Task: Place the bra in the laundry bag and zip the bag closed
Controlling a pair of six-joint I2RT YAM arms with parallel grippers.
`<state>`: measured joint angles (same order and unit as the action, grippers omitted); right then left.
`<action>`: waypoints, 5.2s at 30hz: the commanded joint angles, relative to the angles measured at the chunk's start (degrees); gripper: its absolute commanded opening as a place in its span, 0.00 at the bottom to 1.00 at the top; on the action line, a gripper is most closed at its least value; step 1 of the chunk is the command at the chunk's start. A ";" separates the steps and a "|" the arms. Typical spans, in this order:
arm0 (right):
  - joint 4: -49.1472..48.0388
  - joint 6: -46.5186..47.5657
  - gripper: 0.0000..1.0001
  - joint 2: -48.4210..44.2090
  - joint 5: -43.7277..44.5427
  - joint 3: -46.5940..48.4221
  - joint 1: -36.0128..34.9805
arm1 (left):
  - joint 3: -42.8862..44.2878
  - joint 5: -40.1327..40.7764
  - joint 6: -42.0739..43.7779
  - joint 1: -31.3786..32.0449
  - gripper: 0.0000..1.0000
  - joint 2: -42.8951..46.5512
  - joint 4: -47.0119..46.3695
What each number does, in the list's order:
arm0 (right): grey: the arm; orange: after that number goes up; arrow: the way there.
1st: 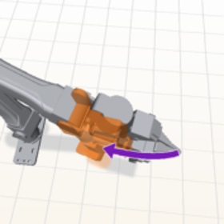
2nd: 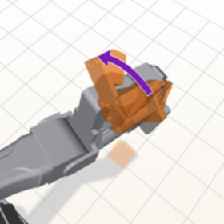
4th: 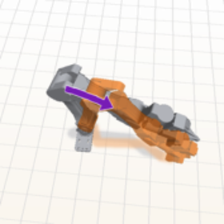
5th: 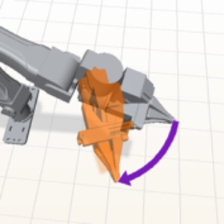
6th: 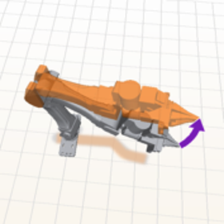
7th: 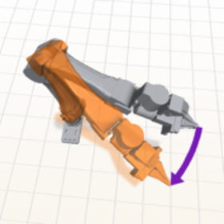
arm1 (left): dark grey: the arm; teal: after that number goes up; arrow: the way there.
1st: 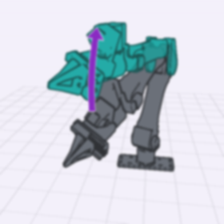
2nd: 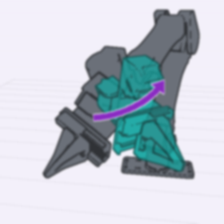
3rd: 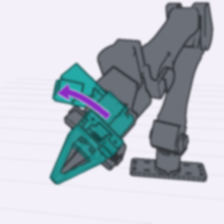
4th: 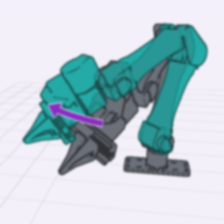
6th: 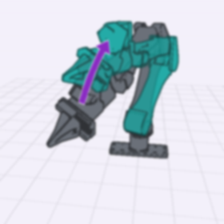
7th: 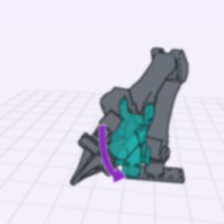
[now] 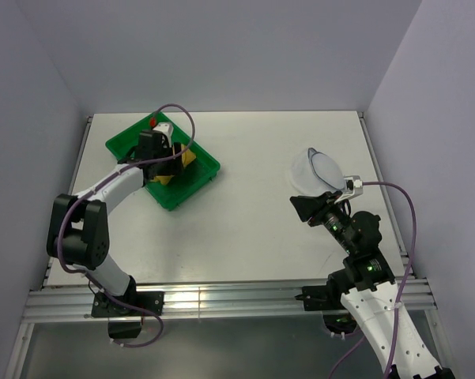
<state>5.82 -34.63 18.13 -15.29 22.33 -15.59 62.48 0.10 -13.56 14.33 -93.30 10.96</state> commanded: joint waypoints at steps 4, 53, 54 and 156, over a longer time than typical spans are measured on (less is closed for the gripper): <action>-0.99 0.44 0.42 0.41 -0.62 0.26 0.21 | 2.74 -1.33 1.61 0.17 0.71 -1.27 -2.26; 1.38 17.40 0.42 72.57 49.48 34.19 2.94 | 6.16 -14.25 -9.46 4.83 0.74 8.39 -6.57; 1.30 17.32 0.36 72.66 49.48 34.45 3.03 | 6.16 -14.51 -9.47 5.01 0.74 8.57 -6.48; 7.18 1.92 0.00 12.97 -0.61 16.13 -13.67 | -15.49 8.69 -25.49 38.67 0.00 36.96 0.36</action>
<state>17.69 -34.81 31.73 -12.08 26.76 -28.45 37.34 7.49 -43.51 52.71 -56.34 12.19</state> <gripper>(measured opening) 0.009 0.017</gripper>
